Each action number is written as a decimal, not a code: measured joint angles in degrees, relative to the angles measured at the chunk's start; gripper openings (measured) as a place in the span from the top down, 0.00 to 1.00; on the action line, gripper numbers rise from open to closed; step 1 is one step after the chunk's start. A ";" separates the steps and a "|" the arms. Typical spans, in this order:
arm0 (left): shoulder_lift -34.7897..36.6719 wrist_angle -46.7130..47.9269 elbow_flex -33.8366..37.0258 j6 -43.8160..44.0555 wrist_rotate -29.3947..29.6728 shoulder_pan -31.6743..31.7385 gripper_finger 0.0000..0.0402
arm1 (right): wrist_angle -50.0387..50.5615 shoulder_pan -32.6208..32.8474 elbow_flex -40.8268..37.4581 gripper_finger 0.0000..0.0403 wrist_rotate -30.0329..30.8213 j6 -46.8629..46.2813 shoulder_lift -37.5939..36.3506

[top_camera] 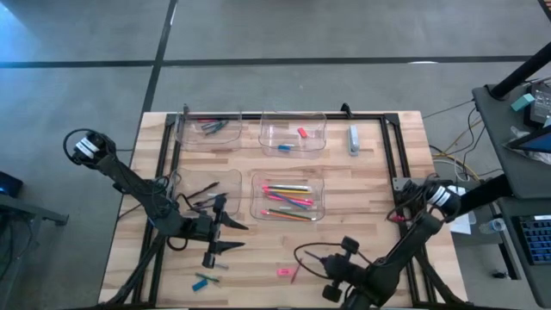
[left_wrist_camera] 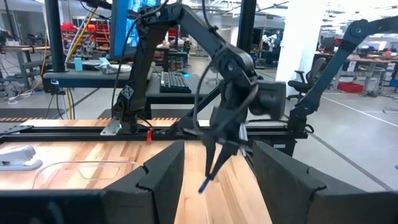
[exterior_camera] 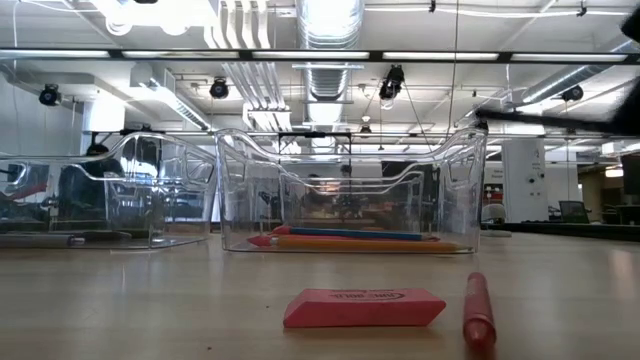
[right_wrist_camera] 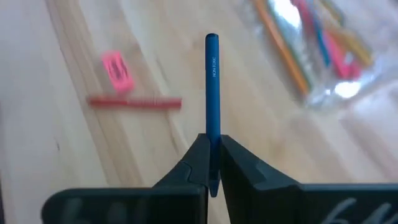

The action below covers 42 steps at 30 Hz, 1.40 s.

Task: Sort crayons/erasers/pens/pencils in bins
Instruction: Put the blue crayon into the top left transparent bin

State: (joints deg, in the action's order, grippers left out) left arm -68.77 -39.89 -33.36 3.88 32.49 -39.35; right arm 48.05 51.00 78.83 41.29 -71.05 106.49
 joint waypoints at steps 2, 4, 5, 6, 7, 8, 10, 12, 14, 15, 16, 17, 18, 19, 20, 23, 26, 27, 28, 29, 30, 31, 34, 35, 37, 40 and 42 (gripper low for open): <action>-0.14 0.21 0.00 -0.06 0.00 0.00 0.56 | -0.53 -0.02 0.00 0.97 2.91 1.56 -0.89; -0.99 -0.03 0.00 -0.42 -0.02 0.00 0.56 | -1.04 -0.04 0.00 0.97 5.60 3.40 -1.70; -1.60 0.02 0.00 -1.08 0.00 0.00 0.56 | -1.69 -0.25 0.00 0.97 7.01 4.93 -2.15; -2.29 -0.12 0.00 -1.32 -0.01 0.01 0.56 | -2.68 -0.36 0.00 0.97 8.41 6.29 -2.61; -3.02 -0.15 -0.14 -1.41 0.00 0.10 0.56 | -3.68 -0.43 0.00 0.97 9.70 7.89 -3.27; -3.77 -0.14 -0.55 -1.42 -0.03 0.27 0.56 | -4.65 -0.62 0.00 0.97 10.84 9.62 -3.84; -5.15 -0.14 -1.80 -1.48 -0.07 0.43 0.56 | -8.14 -1.18 0.04 0.97 12.23 14.11 -4.72; -6.06 0.30 -3.51 -2.16 -0.43 0.95 0.56 | -11.48 -1.80 0.04 0.97 12.81 19.51 -5.61; -6.66 1.54 -5.25 -3.27 -0.91 1.24 0.56 | -16.12 -2.64 0.04 0.97 12.79 25.25 -6.45; -6.81 3.06 -6.18 -3.56 -1.01 1.44 0.56 | -18.10 -3.03 0.05 0.97 12.78 28.10 -6.84; -6.98 4.56 -7.06 -3.64 -1.47 1.60 0.56 | -20.12 -3.47 0.07 0.97 12.78 30.97 -7.14; -7.09 6.10 -7.88 -3.35 -1.79 1.80 0.55 | -22.00 -3.93 0.07 0.97 12.71 33.48 -7.33; -7.37 7.29 -8.59 -2.87 -1.85 1.89 0.54 | -23.53 -4.37 0.08 0.97 12.63 35.67 -7.42; -7.87 7.80 -9.19 -2.78 -1.88 1.88 0.52 | -24.85 -4.83 0.09 0.97 12.49 37.73 -7.49; -8.56 7.63 -9.52 -2.75 -2.03 1.88 0.50 | -25.97 -5.22 0.09 0.97 12.31 39.47 -7.49; -11.17 7.87 -10.21 -2.20 -2.05 1.94 0.43 | -28.14 -6.50 0.09 0.97 11.09 42.43 -7.49; -13.60 7.84 -11.03 -1.20 -2.16 2.61 0.36 | -28.41 -7.44 0.09 0.97 8.87 42.75 -7.49; -14.34 7.79 -11.43 -1.18 -2.14 2.80 0.35 | -28.49 -7.59 0.09 0.97 8.76 42.80 -7.42; -15.04 7.68 -11.90 -1.20 -2.12 2.96 0.33 | -28.82 -7.81 0.09 0.97 8.81 42.91 -7.27; -15.69 7.57 -12.41 -1.18 -2.10 3.07 0.32 | -29.09 -7.87 0.09 0.97 8.73 43.18 -7.22; -16.41 7.51 -12.97 -1.18 -2.12 3.17 0.31 | -29.05 -7.90 0.09 0.97 8.69 43.22 -7.16; -17.18 7.45 -13.61 -1.18 -2.12 3.36 0.31 | -29.09 -7.94 0.09 0.97 8.33 43.21 -7.14; -19.05 7.59 -14.98 -1.23 -2.16 3.52 0.31 | -29.51 -8.07 0.09 0.97 7.76 43.17 -7.14; -19.62 7.52 -15.54 -1.23 -2.20 3.70 0.31 | -29.55 -8.04 0.09 0.97 7.75 43.17 -7.14; -20.23 7.55 -16.14 -1.22 -2.21 3.78 0.31 | -29.53 -8.06 0.09 0.97 7.75 43.15 -7.14; -21.03 7.41 -16.94 -1.21 -2.23 4.08 0.31 | -29.55 -8.07 -0.06 0.97 7.76 42.53 -7.14; -21.37 7.48 -17.31 -1.18 -2.23 4.12 0.31 | -29.53 -8.09 -0.18 0.97 7.74 42.54 -7.12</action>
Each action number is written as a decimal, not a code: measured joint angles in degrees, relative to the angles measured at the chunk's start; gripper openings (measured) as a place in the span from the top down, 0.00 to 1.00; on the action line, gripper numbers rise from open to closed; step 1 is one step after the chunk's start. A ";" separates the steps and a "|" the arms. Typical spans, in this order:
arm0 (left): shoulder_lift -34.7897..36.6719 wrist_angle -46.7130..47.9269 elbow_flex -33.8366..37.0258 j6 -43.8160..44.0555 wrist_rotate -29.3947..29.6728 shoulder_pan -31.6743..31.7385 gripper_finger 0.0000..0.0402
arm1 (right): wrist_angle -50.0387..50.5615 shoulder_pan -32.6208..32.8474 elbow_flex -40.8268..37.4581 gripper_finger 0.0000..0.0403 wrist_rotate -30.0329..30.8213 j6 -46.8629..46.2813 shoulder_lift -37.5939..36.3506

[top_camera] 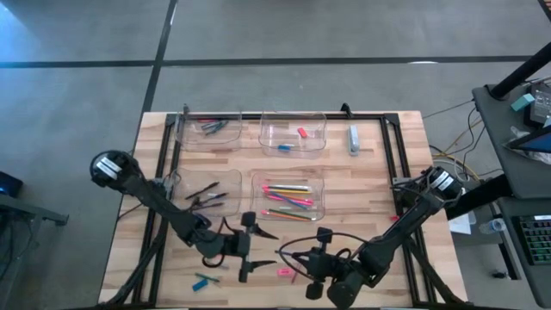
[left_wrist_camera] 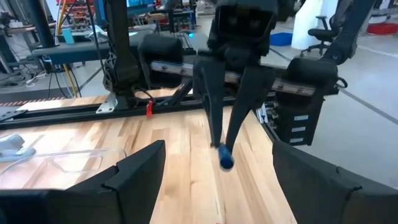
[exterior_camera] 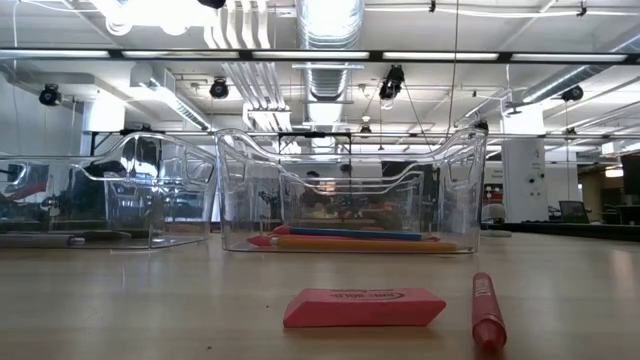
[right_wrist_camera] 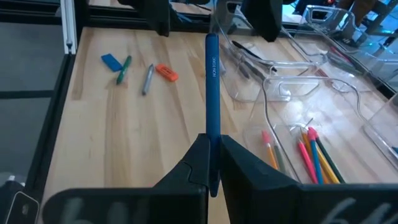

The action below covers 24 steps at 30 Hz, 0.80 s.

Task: Sort crayons/erasers/pens/pencils in bins
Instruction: Put the blue crayon into the top left transparent bin

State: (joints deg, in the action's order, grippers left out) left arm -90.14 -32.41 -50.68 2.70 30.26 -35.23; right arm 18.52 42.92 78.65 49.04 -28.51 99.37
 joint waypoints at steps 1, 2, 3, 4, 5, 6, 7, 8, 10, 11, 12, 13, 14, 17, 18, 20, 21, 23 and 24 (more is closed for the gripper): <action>-0.35 -0.19 -0.29 -0.01 0.00 0.03 0.31 | -0.02 0.00 -0.06 0.97 0.00 0.00 0.02; -0.59 -0.32 -0.39 -0.03 -0.01 0.03 0.31 | -0.02 0.00 -0.06 0.97 0.00 0.00 0.02; -0.77 -0.02 -0.39 -0.04 -0.02 0.03 0.31 | -0.04 0.00 -0.06 0.97 0.00 0.00 0.02; -1.10 0.00 -0.42 0.00 -0.01 0.07 0.31 | -0.04 0.00 -0.06 0.97 0.00 0.00 0.02; -1.42 0.00 -0.55 0.00 -0.11 0.22 0.31 | -0.04 0.00 -0.06 0.97 0.00 0.00 0.02; -1.60 0.00 -0.61 0.00 -0.19 0.34 0.31 | -0.04 0.00 -0.06 0.97 0.00 0.00 0.02; -1.77 0.00 -0.65 0.02 -0.18 0.38 0.31 | -0.04 -0.04 -0.06 0.97 0.00 0.00 0.02; -1.98 -0.03 -0.84 0.10 -0.17 0.47 0.31 | -0.04 -0.07 -0.06 0.97 0.00 0.00 0.02; -2.46 -0.12 -1.19 0.15 -0.17 0.65 0.31 | -0.04 -0.09 -0.08 0.97 0.00 0.00 0.02; -2.58 -0.05 -1.25 0.15 -0.17 0.68 0.31 | -0.04 -0.09 -0.08 0.97 0.00 0.00 0.02; -2.64 0.01 -1.32 0.15 -0.17 0.73 0.31 | -0.04 -0.09 -0.08 0.97 0.00 0.00 0.02; -2.70 0.00 -1.44 0.15 -0.17 0.79 0.32 | -0.04 -0.09 -0.08 0.97 0.00 0.00 0.03; -2.70 -0.09 -1.55 0.14 -0.17 0.80 0.33 | -0.04 -0.09 -0.08 0.97 0.00 0.00 0.04; -2.70 -0.06 -1.59 0.15 -0.17 0.80 0.40 | -0.04 -0.09 -0.13 0.97 0.00 0.00 0.04; -2.70 -0.02 -1.59 0.13 -0.17 0.80 0.42 | -0.04 -0.09 -0.13 0.97 0.00 0.00 0.04; -2.70 -0.11 -1.59 0.13 -0.16 0.80 0.48 | -0.04 -0.09 -0.13 0.97 0.00 0.00 0.04; -2.70 -0.08 -1.59 0.13 -0.17 0.80 0.51 | -0.04 -0.09 -0.15 0.97 0.00 0.00 0.04; -2.70 -0.03 -1.57 0.13 -0.17 0.80 0.57 | -0.04 -0.09 -0.17 0.97 0.00 0.00 0.04; -2.70 -0.07 -1.57 0.13 -0.16 0.80 0.60 | -0.04 -0.09 -0.17 0.97 0.00 0.00 0.04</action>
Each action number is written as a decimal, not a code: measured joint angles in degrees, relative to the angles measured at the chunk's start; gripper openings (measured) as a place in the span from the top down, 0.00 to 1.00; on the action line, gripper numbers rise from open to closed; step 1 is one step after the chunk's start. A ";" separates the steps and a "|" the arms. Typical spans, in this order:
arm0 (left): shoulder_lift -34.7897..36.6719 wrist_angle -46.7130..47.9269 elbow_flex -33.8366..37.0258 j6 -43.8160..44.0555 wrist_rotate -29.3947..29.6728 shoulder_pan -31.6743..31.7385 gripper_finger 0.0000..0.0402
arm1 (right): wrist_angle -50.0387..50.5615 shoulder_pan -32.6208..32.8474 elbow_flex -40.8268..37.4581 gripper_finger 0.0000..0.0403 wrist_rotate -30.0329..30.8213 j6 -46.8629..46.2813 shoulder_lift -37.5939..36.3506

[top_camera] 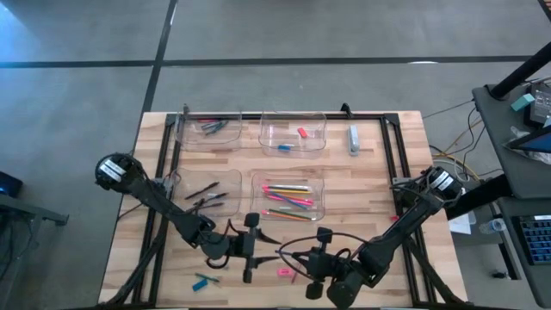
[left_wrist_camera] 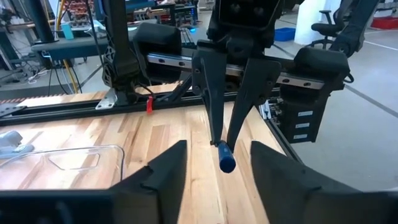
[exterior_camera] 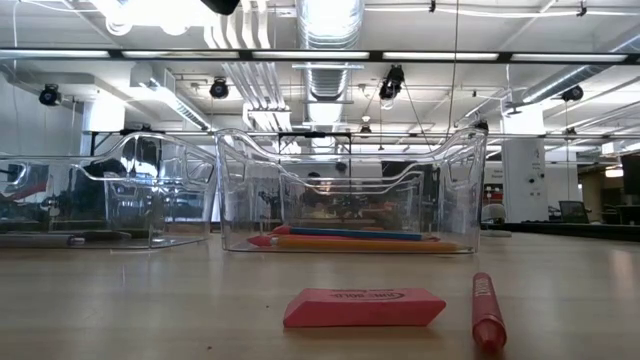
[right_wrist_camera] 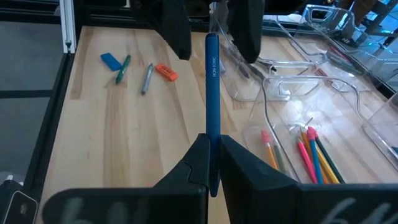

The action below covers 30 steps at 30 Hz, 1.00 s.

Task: Sort crayons/erasers/pens/pencils in bins
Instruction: Put the blue crayon into the top left transparent bin

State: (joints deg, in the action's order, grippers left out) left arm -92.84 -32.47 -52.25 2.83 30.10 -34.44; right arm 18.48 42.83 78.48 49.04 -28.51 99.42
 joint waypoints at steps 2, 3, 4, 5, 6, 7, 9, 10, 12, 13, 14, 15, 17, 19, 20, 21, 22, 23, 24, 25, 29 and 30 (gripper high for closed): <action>0.00 0.00 0.00 -0.13 0.01 0.00 0.65 | 0.00 0.00 0.00 0.97 0.00 0.00 0.02; 0.00 0.02 0.00 -0.15 0.00 0.01 0.68 | 0.00 0.00 0.00 0.97 0.00 0.00 0.02; 0.00 0.01 0.00 -0.15 0.01 0.04 0.70 | 0.00 0.00 0.00 0.97 0.00 0.00 0.02; 0.00 0.00 0.00 -0.15 0.01 0.08 0.72 | 0.00 0.00 0.00 0.97 0.00 0.00 0.02; 0.00 0.00 0.00 -0.15 0.01 0.13 0.74 | 0.00 0.00 0.00 0.97 0.00 0.00 0.02; 0.00 0.02 0.00 -0.17 -0.03 0.23 0.76 | 0.00 0.00 0.00 0.97 0.00 0.00 0.02; 0.00 0.01 0.00 -0.18 -0.91 0.40 0.81 | 0.01 -0.02 0.00 0.97 0.02 0.00 0.02; 0.00 0.00 0.02 -0.19 -1.27 0.52 0.84 | 0.00 -0.01 0.00 0.97 0.03 0.00 0.02; 0.00 0.02 0.02 -0.19 -1.82 0.61 0.90 | 0.02 -0.02 0.00 0.97 0.10 0.00 0.02; 0.00 0.02 0.02 -0.19 -2.01 0.64 0.94 | 0.07 -0.02 0.00 0.96 0.27 0.04 0.02; 0.00 -0.04 0.02 -0.19 -2.09 0.69 0.96 | 0.11 -0.02 -0.02 0.96 0.38 0.04 0.02; 0.00 -0.02 0.02 -0.19 -2.14 0.70 0.97 | 0.09 -0.02 -0.03 0.94 0.47 0.04 0.02; 0.00 -0.01 0.02 -0.21 -2.13 0.78 0.96 | 0.09 -0.02 -0.12 0.89 0.49 0.06 0.02; 0.00 0.05 0.04 -0.27 -1.99 0.93 0.96 | 0.02 -0.02 -0.33 0.83 0.50 0.08 0.02; 0.00 0.14 0.04 -0.42 -1.93 1.01 0.96 | 0.04 -0.02 -0.53 0.79 0.48 0.04 0.02; 0.03 0.21 0.05 -0.59 -1.85 1.11 0.96 | 0.02 -0.02 -0.75 0.75 0.46 0.04 0.02; 0.16 0.62 0.07 -0.71 -1.78 1.14 0.96 | 0.09 -0.02 -0.97 0.71 0.46 0.04 0.02; 0.38 1.12 0.11 -0.74 -1.68 1.31 0.96 | 0.09 -0.02 -1.11 0.67 0.45 0.04 0.02; 0.84 2.18 0.11 -0.74 -1.64 1.46 0.96 | 0.10 0.00 -1.18 0.63 0.46 0.04 0.02; 1.49 3.53 0.11 -0.78 -1.03 1.50 0.96 | 0.07 0.02 -1.18 0.59 0.46 0.04 0.02; 6.35 9.39 0.15 -0.62 3.13 1.25 0.96 | 0.10 0.35 -1.18 0.46 0.44 0.07 -0.08; 8.08 11.79 0.15 -0.79 4.62 0.99 0.96 | 0.11 0.41 -1.18 0.44 0.46 0.07 -0.17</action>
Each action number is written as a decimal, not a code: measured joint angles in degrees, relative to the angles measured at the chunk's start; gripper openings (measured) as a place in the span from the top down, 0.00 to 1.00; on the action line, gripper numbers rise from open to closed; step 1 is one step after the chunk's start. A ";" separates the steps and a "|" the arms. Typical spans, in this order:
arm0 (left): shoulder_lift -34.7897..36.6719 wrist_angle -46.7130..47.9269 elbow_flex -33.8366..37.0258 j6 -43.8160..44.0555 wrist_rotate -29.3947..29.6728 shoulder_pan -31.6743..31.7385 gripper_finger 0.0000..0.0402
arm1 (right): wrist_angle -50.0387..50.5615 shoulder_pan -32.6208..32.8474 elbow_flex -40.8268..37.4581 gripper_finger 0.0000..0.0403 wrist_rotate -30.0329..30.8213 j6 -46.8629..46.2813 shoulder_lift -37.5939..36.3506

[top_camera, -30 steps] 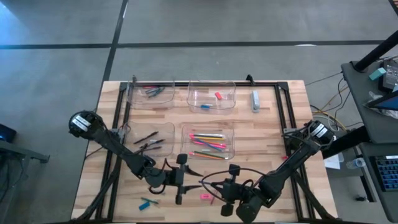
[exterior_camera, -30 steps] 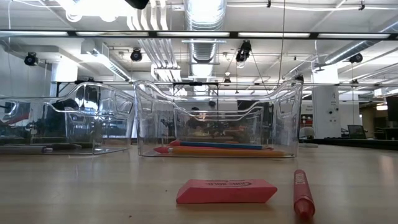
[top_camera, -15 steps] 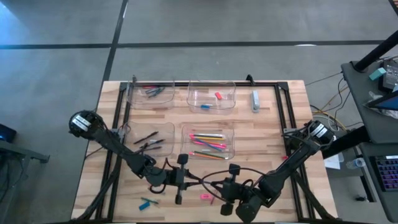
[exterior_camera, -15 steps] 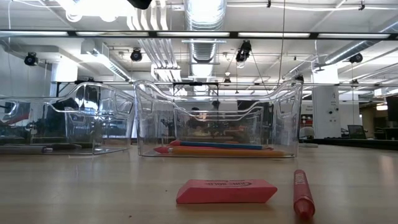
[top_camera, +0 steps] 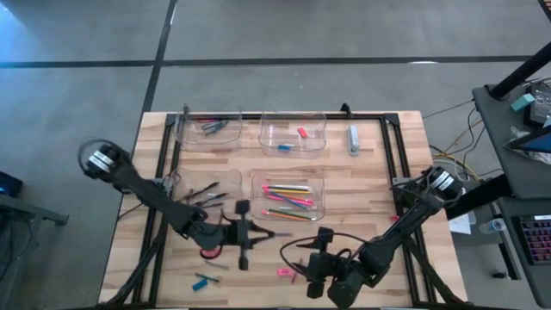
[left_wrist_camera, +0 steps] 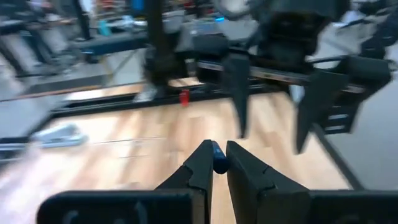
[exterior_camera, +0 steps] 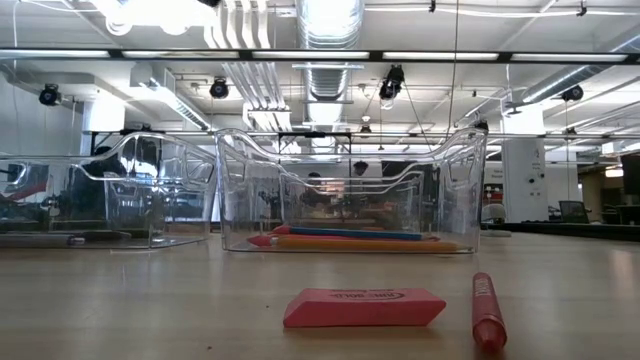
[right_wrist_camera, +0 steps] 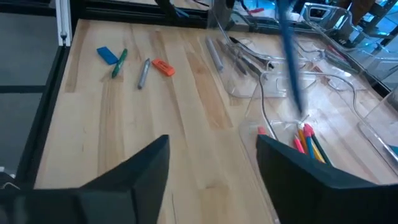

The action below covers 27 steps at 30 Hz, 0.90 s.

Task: Sort crayons/erasers/pens/pencils in bins
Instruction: Put the blue crayon into the top left transparent bin

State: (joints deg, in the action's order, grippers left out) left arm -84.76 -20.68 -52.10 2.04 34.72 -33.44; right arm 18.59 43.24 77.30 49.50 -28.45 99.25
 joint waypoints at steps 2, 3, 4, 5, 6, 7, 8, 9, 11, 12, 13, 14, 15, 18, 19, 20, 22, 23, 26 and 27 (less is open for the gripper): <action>4.03 5.82 0.00 -0.42 3.79 -0.34 0.96 | -0.04 0.15 0.00 0.40 0.02 -0.02 -0.30; 5.94 9.38 0.00 -0.59 6.13 -0.40 0.96 | -0.03 0.25 0.00 0.39 -0.01 -0.02 -0.47; 7.93 13.27 0.00 -0.85 8.56 -0.40 0.96 | -0.07 0.27 0.00 0.38 0.02 -0.02 -0.51; 10.03 17.61 0.00 -0.87 11.17 -0.26 0.96 | -0.07 0.27 0.00 0.37 0.00 -0.02 -0.53; 12.08 22.01 0.00 -0.80 14.30 0.04 0.96 | 0.00 0.27 0.00 0.36 0.00 -0.02 -0.53; 14.09 26.21 0.00 -0.09 17.46 0.54 0.96 | 0.00 0.29 0.00 0.35 -0.02 -0.02 -0.53; 16.19 30.58 0.00 1.09 20.33 1.38 0.96 | 0.00 0.27 -0.02 0.34 -0.02 -0.04 -0.53; 18.18 35.77 0.00 2.95 22.56 2.34 0.96 | 0.00 0.27 -0.02 0.34 0.02 -0.31 -0.53; 22.56 45.95 0.37 8.06 24.63 5.54 0.96 | -0.02 0.27 -0.03 0.34 0.00 -0.49 -0.53; 24.61 50.03 0.85 10.42 24.84 7.79 0.96 | 0.03 0.27 -0.07 0.34 0.00 -0.56 -0.53; 26.68 53.21 1.54 12.49 24.92 10.52 0.96 | 0.06 0.25 -0.09 0.34 0.00 -0.73 -0.53; 28.68 56.08 2.47 14.24 24.81 13.42 0.96 | 0.02 0.25 -0.14 0.34 0.00 -0.74 -0.53; 30.48 58.54 3.53 15.56 24.27 16.58 0.96 | 0.04 0.23 -0.20 0.34 0.00 -0.74 -0.53; 35.11 60.60 6.91 16.95 20.15 27.52 0.96 | 0.04 0.01 -0.41 0.35 0.00 -0.82 -0.53; 36.43 60.63 8.04 16.88 18.19 31.14 0.96 | 0.03 -0.03 -0.47 0.35 0.02 -0.89 -0.53; 37.58 60.34 9.14 16.90 16.41 34.69 0.96 | -0.01 -0.13 -0.56 0.35 0.02 -0.90 -0.53; 39.18 57.55 11.15 18.30 13.99 40.60 0.96 | 0.05 -0.35 -0.78 0.34 0.02 -0.90 -0.53; 39.90 56.20 12.18 18.48 12.63 42.62 0.96 | 0.02 -0.42 -0.91 0.34 0.02 -0.90 -0.53; 40.40 51.85 14.78 17.34 11.91 46.71 0.96 | 0.06 -0.83 -1.24 0.34 0.02 -0.92 -0.51; 40.40 50.69 15.60 16.83 11.94 47.90 0.96 | 0.06 -0.91 -1.36 0.35 0.02 -0.94 -0.53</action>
State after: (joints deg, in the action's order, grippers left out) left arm -44.36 30.01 -36.50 18.87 46.66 14.46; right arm 18.65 42.33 75.94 49.52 -29.39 98.72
